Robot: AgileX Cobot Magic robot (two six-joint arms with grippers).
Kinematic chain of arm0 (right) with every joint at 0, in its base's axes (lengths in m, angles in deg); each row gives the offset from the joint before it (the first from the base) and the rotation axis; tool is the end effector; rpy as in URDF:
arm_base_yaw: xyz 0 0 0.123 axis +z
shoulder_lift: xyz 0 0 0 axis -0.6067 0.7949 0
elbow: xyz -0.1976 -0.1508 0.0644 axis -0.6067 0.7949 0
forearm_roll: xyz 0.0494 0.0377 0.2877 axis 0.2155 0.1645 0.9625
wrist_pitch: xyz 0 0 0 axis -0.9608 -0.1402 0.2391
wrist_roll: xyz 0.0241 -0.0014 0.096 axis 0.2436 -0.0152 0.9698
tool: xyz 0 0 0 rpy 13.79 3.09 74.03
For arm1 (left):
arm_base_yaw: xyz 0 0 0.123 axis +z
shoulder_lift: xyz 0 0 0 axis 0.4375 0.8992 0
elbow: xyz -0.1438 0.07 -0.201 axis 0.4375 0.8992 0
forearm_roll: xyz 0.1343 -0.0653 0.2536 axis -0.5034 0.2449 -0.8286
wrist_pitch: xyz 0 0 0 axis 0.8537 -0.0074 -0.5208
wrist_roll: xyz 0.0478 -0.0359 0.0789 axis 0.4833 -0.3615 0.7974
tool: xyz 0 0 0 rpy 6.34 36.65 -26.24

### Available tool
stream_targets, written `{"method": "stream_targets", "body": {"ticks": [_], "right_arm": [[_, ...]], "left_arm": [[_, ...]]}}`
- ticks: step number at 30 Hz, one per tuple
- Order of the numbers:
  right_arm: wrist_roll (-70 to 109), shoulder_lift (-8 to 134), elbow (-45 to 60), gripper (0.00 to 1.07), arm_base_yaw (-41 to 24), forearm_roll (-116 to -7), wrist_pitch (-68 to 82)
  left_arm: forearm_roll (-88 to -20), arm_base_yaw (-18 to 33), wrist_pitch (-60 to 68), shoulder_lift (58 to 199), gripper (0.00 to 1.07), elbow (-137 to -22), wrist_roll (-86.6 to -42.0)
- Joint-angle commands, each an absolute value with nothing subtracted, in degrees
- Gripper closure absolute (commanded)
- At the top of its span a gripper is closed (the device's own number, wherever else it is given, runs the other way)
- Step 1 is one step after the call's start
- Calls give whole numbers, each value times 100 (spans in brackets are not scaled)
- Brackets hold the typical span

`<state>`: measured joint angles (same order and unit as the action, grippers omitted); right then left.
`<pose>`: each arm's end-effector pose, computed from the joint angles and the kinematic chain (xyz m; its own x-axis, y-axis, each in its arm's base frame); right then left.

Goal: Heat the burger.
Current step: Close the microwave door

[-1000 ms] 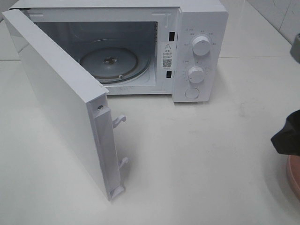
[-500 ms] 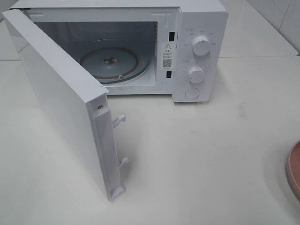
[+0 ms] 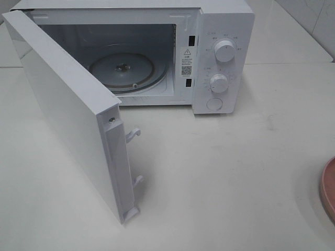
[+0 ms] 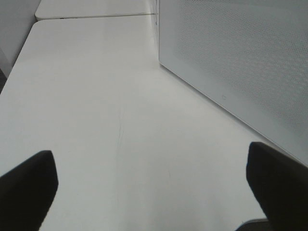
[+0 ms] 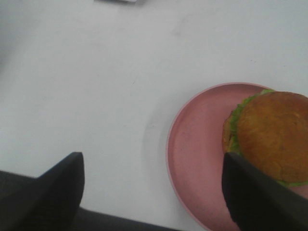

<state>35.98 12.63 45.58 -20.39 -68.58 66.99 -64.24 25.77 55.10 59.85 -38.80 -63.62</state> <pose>0.1213 0.0269 0.2751 -0.6431 -0.0518 -0.7640 -0.1313 0.9904 0.0433 0.0641 -0.0066 0.2982 -0.4531 0.0447 -0.8903 0.0809 0.9967 0.0089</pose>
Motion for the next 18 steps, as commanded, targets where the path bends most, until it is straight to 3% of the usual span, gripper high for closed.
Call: {"method": "stream_targets", "body": {"ticks": [1, 18], "right_arm": [[3358, 696, 4655, 31, -2480, -6823, 6774], [3335, -782, 4655, 31, -3523, -6812, 6774]], "left_arm": [[-6401, 2589, 5441, 5957, 7, -3886, -6397], [-6401, 2589, 5441, 5957, 7, -3886, -6397]]}}
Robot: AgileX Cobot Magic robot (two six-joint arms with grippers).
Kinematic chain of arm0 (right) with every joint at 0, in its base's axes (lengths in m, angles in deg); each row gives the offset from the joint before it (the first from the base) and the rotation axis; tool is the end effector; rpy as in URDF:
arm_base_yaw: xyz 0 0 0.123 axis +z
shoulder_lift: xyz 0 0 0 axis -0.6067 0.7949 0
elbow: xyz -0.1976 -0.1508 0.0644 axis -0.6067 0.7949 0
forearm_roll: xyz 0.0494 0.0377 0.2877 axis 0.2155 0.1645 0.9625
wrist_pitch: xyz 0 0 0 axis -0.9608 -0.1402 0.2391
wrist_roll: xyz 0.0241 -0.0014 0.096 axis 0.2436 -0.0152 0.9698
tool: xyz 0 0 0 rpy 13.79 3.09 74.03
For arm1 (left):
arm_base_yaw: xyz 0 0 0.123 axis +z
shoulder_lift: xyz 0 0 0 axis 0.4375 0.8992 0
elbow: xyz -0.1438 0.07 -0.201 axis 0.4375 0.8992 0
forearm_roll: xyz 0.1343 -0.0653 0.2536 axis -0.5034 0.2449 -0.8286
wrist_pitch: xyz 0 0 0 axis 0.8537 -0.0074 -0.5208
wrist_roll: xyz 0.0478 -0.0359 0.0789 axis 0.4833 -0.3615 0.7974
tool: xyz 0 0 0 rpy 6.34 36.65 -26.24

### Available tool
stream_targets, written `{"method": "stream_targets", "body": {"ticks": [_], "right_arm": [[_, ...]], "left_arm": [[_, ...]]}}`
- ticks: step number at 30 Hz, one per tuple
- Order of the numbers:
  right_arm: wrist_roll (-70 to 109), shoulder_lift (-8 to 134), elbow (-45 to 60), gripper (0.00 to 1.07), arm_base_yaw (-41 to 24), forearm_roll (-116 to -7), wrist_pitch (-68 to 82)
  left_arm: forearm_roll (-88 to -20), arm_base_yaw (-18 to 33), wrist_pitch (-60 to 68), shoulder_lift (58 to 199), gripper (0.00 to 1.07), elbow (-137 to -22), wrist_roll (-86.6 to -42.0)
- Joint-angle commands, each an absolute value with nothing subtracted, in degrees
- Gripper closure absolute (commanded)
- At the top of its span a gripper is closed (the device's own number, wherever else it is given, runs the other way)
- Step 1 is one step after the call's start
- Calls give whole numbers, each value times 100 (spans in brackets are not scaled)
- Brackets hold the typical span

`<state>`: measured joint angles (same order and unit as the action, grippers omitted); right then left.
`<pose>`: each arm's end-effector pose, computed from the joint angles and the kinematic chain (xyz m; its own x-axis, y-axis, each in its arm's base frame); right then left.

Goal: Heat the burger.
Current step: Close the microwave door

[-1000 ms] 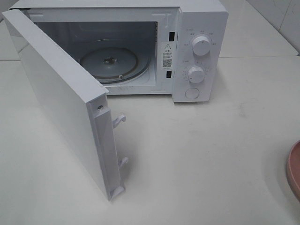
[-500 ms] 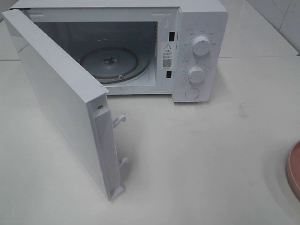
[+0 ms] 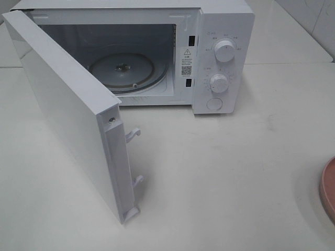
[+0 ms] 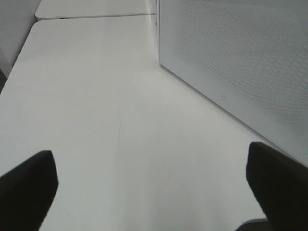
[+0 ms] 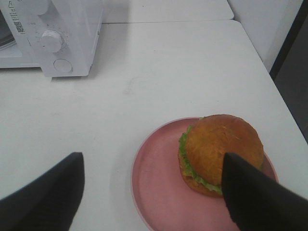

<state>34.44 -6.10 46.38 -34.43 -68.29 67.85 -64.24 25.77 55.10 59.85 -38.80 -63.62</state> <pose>0.0703 -0.0058 0.3009 -0.3874 0.0961 -0.9169 0.0813 0.9942 0.0698 0.0641 -0.0066 0.2982 -0.4531 0.0447 -0.8903 0.0809 0.9967 0.0089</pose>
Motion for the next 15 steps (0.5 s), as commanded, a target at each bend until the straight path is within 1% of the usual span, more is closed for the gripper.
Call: {"method": "stream_targets", "body": {"ticks": [1, 15], "right_arm": [[3335, -782, 4655, 31, -3523, -6812, 6774], [3341, -782, 4655, 31, -3523, -6812, 6774]], "left_arm": [[-6401, 2589, 5441, 5951, 7, -3886, -6397], [-6413, 2589, 5441, 5951, 7, -3886, -6397]]}}
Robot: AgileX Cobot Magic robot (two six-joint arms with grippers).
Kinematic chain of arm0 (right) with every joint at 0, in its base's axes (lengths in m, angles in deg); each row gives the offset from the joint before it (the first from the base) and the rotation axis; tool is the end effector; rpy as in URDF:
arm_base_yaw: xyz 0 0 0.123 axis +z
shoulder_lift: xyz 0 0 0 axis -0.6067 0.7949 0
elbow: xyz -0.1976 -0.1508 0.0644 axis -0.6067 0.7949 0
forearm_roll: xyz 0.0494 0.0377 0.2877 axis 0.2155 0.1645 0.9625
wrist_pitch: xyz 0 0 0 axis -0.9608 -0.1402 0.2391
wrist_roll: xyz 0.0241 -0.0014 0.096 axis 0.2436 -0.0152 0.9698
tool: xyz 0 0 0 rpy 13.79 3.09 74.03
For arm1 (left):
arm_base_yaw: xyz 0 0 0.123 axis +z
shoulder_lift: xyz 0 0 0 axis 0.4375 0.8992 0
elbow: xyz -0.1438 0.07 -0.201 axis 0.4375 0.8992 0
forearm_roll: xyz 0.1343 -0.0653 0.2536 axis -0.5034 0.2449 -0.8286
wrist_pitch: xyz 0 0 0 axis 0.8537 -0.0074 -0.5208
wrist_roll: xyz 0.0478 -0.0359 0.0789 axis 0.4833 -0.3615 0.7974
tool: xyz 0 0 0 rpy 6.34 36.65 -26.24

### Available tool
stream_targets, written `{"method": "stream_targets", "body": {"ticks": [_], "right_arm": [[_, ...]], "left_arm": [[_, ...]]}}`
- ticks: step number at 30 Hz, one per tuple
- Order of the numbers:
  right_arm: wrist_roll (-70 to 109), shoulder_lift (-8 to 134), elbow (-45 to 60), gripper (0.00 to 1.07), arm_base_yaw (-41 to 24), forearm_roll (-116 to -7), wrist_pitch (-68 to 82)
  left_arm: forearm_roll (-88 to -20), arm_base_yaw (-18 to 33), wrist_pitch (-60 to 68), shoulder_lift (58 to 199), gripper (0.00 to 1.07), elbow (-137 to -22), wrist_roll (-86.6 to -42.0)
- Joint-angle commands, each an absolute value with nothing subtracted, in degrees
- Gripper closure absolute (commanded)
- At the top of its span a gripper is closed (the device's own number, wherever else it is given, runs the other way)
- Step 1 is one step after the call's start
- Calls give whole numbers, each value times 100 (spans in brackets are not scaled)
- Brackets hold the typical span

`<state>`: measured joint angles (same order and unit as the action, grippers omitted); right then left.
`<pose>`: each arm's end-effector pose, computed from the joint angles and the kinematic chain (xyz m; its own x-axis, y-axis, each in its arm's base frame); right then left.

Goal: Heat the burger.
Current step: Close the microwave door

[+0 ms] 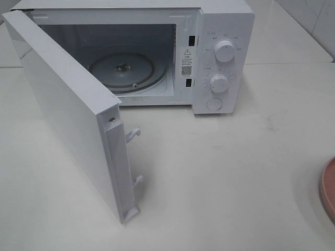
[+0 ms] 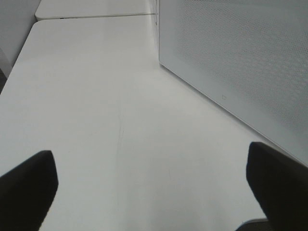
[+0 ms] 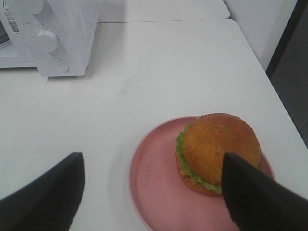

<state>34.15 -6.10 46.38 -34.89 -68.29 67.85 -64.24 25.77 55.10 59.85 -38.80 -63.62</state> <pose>0.0702 -0.0063 0.3009 -0.3871 0.0942 -0.9172 0.0873 0.9940 0.0652 0.0641 -0.0066 0.2982 -0.4531 0.0447 -0.8903 0.0809 0.9967 0.0089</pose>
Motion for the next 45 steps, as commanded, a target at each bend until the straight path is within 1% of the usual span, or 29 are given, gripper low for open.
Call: {"method": "stream_targets", "body": {"ticks": [1, 25, 33, 38, 41, 42, 43, 44, 45], "right_arm": [[3341, -782, 4655, 31, -3523, -6812, 6774], [3341, -782, 4655, 32, -3523, -6812, 6774], [3341, -782, 4655, 32, -3523, -6812, 6774], [3341, -782, 4655, 32, -3523, -6812, 6774], [3341, -782, 4655, 32, -3523, -6812, 6774], [3341, -782, 4655, 32, -3523, -6812, 6774], [3341, -782, 4655, 32, -3523, -6812, 6774], [3341, -782, 4655, 32, -3523, -6812, 6774], [3341, -782, 4655, 32, -3523, -6812, 6774]], "left_arm": [[-6413, 2589, 5441, 5951, 7, -3886, -6397], [-6401, 2589, 5441, 5951, 7, -3886, -6397], [-6441, 2589, 5412, 6014, 8, -3903, -6460], [-6401, 2589, 5051, 6329, 9, -4103, -6488], [-6407, 2589, 4725, 6610, 11, -4132, -6488], [-6384, 2589, 4530, 6816, 14, -4132, -6488], [-6384, 2589, 4530, 6816, 14, -4132, -6488], [-6373, 2589, 4432, 6914, 16, -4132, -6506], [-6333, 2589, 4169, 7166, 23, -4132, -6563]]}}
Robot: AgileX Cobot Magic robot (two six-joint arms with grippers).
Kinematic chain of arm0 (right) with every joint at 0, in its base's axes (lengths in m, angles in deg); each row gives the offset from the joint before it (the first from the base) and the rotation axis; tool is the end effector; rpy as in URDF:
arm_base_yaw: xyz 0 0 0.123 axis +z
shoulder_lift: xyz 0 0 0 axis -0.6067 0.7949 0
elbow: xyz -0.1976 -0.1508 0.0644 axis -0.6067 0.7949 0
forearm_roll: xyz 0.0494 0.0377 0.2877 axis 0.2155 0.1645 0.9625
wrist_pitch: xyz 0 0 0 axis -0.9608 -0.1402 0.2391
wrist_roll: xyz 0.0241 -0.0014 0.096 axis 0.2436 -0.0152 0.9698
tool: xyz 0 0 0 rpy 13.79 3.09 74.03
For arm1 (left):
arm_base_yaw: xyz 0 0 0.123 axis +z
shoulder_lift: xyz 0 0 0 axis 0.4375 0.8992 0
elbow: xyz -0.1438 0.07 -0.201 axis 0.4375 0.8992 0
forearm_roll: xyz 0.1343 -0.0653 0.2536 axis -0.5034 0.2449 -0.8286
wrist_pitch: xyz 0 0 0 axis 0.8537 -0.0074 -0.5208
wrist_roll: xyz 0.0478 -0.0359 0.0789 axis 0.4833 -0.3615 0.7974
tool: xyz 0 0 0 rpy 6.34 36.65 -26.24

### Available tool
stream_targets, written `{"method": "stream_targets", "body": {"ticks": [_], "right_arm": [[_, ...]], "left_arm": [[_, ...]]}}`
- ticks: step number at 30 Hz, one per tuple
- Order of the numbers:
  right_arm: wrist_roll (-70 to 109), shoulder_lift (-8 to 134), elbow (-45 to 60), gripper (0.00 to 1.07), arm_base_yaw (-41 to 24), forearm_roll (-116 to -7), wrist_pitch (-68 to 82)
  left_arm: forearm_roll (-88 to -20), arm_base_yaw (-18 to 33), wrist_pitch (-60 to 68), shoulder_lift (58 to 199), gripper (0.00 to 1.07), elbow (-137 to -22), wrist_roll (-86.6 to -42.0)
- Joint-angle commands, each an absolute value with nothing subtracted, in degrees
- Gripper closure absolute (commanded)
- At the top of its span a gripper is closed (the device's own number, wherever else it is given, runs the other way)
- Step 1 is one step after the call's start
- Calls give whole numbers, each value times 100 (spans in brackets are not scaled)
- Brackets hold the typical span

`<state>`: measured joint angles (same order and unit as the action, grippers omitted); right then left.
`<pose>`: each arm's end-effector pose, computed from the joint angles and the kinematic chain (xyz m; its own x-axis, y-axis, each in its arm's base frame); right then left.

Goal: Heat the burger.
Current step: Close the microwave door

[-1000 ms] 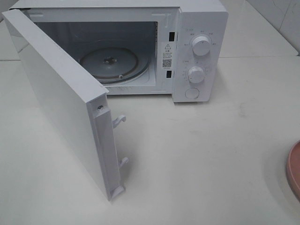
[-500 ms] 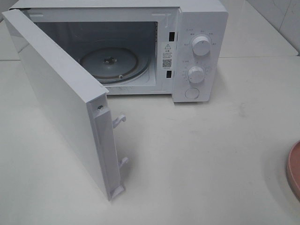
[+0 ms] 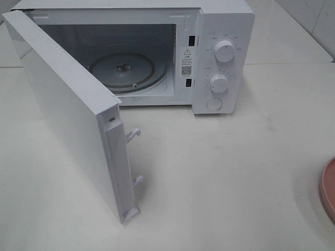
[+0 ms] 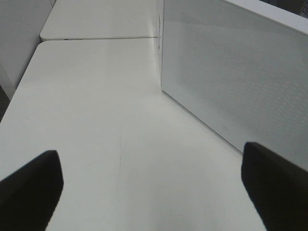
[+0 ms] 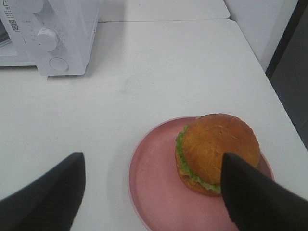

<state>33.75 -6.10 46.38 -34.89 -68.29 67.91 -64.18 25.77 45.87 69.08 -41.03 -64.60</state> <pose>0.0702 -0.0063 0.3008 -0.3886 0.0873 -0.9173 0.0848 0.9947 0.0587 0.0957 -0.0062 0.3125 -0.4201 0.0169 -0.9073 0.0638 0.9979 -0.0109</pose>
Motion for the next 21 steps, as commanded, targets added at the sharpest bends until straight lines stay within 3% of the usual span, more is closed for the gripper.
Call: {"method": "stream_targets", "body": {"ticks": [1, 2, 4, 5, 6, 7, 9, 10, 11, 12, 14, 16, 21], "right_arm": [[3341, -782, 4655, 32, -3523, -6812, 6774], [3341, -782, 4655, 32, -3523, -6812, 6774], [3341, -782, 4655, 32, -3523, -6812, 6774], [3341, -782, 4655, 32, -3523, -6812, 6774], [3341, -782, 4655, 32, -3523, -6812, 6774], [3341, -782, 4655, 32, -3523, -6812, 6774], [3341, -782, 4655, 32, -3523, -6812, 6774], [3341, -782, 4655, 32, -3523, -6812, 6774], [3341, -782, 4655, 32, -3523, -6812, 6774], [3341, -782, 4655, 32, -3523, -6812, 6774], [3341, -782, 4655, 32, -3523, -6812, 6774], [3341, -782, 4655, 32, -3523, -6812, 6774], [3341, -782, 4655, 32, -3523, -6812, 6774]], "left_arm": [[-6333, 2589, 4169, 7166, 23, -4132, -6563], [-6298, 2589, 3894, 7435, 32, -4132, -6603], [-6281, 2589, 3785, 7573, 36, -4132, -6603], [-6281, 2589, 3539, 7836, 45, -4132, -6603], [-6281, 2589, 3539, 7836, 45, -4132, -6603], [-6327, 2589, 3332, 8128, 53, -4132, -6592], [-6367, 2589, 3223, 8300, 56, -4132, -6592], [-6430, 2589, 3006, 8673, 66, -4132, -6592], [-6430, 2589, 3006, 8673, 66, -4132, -6592], [-6436, 2589, 2811, 9028, 78, -4132, -6592], [-6424, 2589, 2731, 9183, 83, -4132, -6592], [-6407, 2589, 2347, 9933, 104, -4132, -6592], [-6407, 2589, 1854, 10609, 107, -4132, -6586]]}}
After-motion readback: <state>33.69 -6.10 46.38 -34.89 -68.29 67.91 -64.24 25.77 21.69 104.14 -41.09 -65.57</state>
